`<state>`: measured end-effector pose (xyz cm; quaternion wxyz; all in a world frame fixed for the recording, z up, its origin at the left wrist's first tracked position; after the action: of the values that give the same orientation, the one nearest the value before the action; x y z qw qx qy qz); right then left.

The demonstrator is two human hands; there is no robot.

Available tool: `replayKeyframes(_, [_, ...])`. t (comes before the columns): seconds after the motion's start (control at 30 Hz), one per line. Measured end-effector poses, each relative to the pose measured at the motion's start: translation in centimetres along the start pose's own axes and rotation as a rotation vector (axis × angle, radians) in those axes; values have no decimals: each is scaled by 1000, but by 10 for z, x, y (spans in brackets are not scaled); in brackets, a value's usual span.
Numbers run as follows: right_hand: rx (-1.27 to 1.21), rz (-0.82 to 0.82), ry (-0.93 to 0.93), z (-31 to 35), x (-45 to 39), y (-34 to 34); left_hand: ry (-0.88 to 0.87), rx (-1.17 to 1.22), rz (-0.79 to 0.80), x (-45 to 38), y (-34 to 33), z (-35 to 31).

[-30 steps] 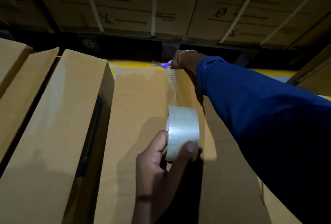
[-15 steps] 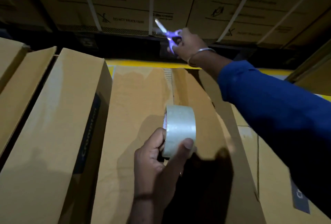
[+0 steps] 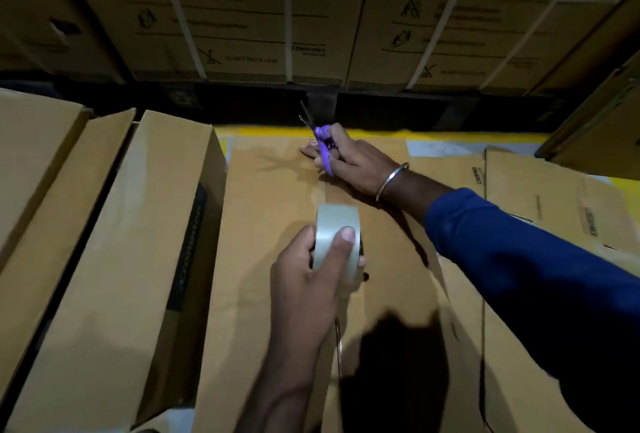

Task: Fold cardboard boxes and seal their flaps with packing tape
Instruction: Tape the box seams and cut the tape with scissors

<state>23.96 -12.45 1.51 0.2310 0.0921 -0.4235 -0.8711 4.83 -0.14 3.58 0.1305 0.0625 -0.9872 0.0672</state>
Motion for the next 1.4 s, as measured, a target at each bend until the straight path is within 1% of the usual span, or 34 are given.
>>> replayKeyframes(0.03, [5,2,-13,2,0,-1,53,-31,-13,11,2,1])
replayKeyframes(0.07, [13,9,-37,4,1,1,113,-117,-18,25,4,3])
replayKeyframes(0.17, [45,45,-79,12,3,1,334,-539,-22,82,13,16])
replayKeyframes(0.2, [58,60,-81,18,5,2,378,-599,-51,100,17,17])
replayKeyframes(0.23, [73,75,-98,21,8,1,390,-594,-93,111,20,15])
replayKeyframes(0.3, [56,105,-143,28,18,-3,334,-503,-152,123,22,8])
replayKeyframes(0.37, [15,137,-164,32,35,-12,300,-464,-106,127,17,1])
replayKeyframes(0.43, [12,164,-141,40,68,-23,277,-474,-97,128,15,-1])
replayKeyframes(0.57, [24,240,-106,60,150,-39,225,-542,-160,130,12,8])
replayKeyframes(0.63, [38,269,-79,65,172,-44,224,-550,-154,130,11,12])
replayKeyframes(0.77, [-13,225,-107,65,182,-55,238,-531,-110,131,11,13])
replayKeyframes(0.87, [-22,191,-155,68,184,-60,249,-455,-89,141,12,10])
replayKeyframes(0.9, [-1,184,-181,69,183,-58,231,-467,-90,147,13,5])
replayKeyframes(0.97, [28,172,-203,76,182,-54,225,-565,-98,161,24,3])
replayKeyframes(1.03, [71,185,-213,79,182,-57,320,-640,-48,189,33,15])
replayKeyframes(1.1, [114,187,-224,85,183,-59,491,-604,32,228,40,39])
replayKeyframes(1.17, [115,173,-239,88,183,-61,636,-541,16,262,47,64])
replayKeyframes(1.23, [115,158,-259,88,185,-62,665,-540,-11,276,52,84])
replayKeyframes(1.3, [120,159,-277,92,187,-60,644,-620,-18,279,55,94])
replayKeyframes(1.4, [105,185,-265,101,195,-62,591,-606,-76,277,59,97])
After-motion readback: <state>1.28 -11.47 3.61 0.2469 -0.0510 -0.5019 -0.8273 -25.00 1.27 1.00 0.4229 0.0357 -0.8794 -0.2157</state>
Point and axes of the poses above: each hand's wrist, its own x-axis away from the middle knuckle, its own y-axis out of the back of the hand, z = x × y, the point moved 7 cm from there along -x, towards the middle knuckle, and after that the axes turned 2 degrees about x, right-handed, at the moved point
